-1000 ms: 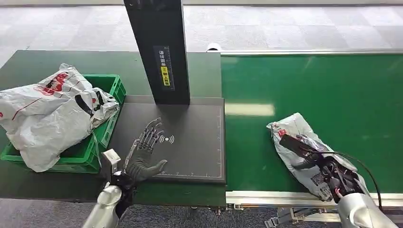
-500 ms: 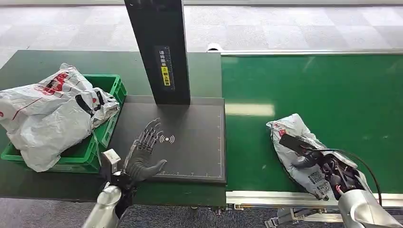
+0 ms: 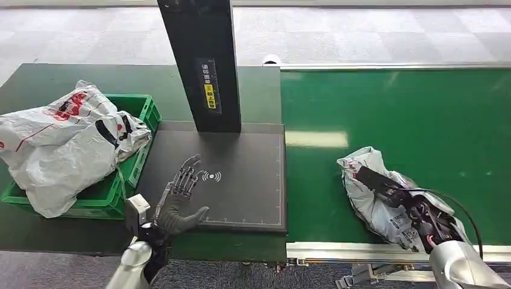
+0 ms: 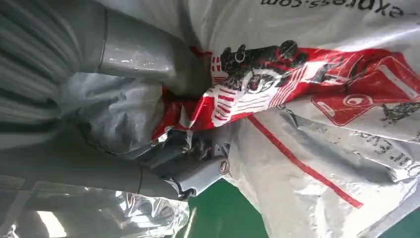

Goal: Moved the parcel from conveyor to table for the left to box.

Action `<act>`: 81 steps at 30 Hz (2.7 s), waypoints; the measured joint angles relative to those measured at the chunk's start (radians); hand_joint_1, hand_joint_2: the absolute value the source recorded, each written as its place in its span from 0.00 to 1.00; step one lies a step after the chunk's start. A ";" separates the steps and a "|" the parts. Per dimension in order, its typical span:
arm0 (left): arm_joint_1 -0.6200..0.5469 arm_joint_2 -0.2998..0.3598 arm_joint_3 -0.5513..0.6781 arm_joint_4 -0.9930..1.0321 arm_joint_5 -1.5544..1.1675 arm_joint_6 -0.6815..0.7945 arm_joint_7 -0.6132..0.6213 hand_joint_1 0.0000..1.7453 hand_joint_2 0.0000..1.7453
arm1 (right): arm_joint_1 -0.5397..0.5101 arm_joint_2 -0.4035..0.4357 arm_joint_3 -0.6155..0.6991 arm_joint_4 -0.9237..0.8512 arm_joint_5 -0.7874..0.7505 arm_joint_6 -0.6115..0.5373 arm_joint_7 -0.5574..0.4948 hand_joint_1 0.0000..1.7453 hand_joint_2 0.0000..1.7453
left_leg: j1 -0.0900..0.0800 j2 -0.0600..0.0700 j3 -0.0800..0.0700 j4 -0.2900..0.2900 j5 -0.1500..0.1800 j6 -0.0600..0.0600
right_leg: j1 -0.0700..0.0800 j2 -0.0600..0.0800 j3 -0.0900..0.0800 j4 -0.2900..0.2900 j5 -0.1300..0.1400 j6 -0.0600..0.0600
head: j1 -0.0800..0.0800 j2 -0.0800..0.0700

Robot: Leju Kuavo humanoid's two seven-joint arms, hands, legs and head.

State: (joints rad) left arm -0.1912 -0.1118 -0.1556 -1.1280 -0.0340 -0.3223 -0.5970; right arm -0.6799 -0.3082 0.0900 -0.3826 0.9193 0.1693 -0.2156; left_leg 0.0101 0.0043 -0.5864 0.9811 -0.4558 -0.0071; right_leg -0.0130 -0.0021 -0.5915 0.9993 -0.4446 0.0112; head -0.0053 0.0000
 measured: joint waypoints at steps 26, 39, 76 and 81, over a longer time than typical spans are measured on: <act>0.036 -0.001 0.000 -0.052 0.000 -0.007 0.005 0.00 1.00 | 0.139 0.032 0.021 -0.293 -0.026 -0.535 -0.127 1.00 1.00 | 0.000 0.000 -0.001 0.000 0.000 0.000 | 0.000 0.000 -0.001 0.000 0.000 0.000 | 0.000 0.000; 0.007 -0.004 -0.008 -0.048 0.014 0.011 0.009 0.00 1.00 | 0.375 0.143 -0.048 -0.905 0.172 -0.861 -0.312 1.00 1.00 | 0.000 0.001 0.000 0.000 0.000 0.000 | 0.000 0.000 -0.001 0.000 -0.001 0.000 | 0.000 0.000; 0.113 -0.053 0.036 -0.470 0.055 0.612 -0.105 0.00 1.00 | 0.019 0.209 0.461 -0.754 0.322 -0.616 -0.328 1.00 1.00 | 0.001 -0.002 0.000 -0.001 0.004 -0.001 | 0.001 -0.003 0.001 0.001 0.001 -0.001 | 0.000 0.000; 0.122 -0.057 0.046 -0.494 0.055 0.612 -0.105 0.00 1.00 | -0.047 0.209 0.515 -0.637 0.320 -0.612 -0.327 1.00 1.00 | 0.001 -0.002 -0.002 -0.001 0.003 -0.001 | 0.001 -0.002 -0.001 0.001 0.000 -0.001 | 0.000 0.000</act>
State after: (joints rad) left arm -0.0695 -0.1686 -0.1095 -1.6220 0.0206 0.2895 -0.7015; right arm -0.7272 -0.0992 0.6050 -1.0196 1.2398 -0.4429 -0.5425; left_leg 0.0109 0.0022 -0.5882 0.9803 -0.4529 -0.0077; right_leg -0.0120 -0.0043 -0.5925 1.0001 -0.4443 0.0103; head -0.0050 -0.0004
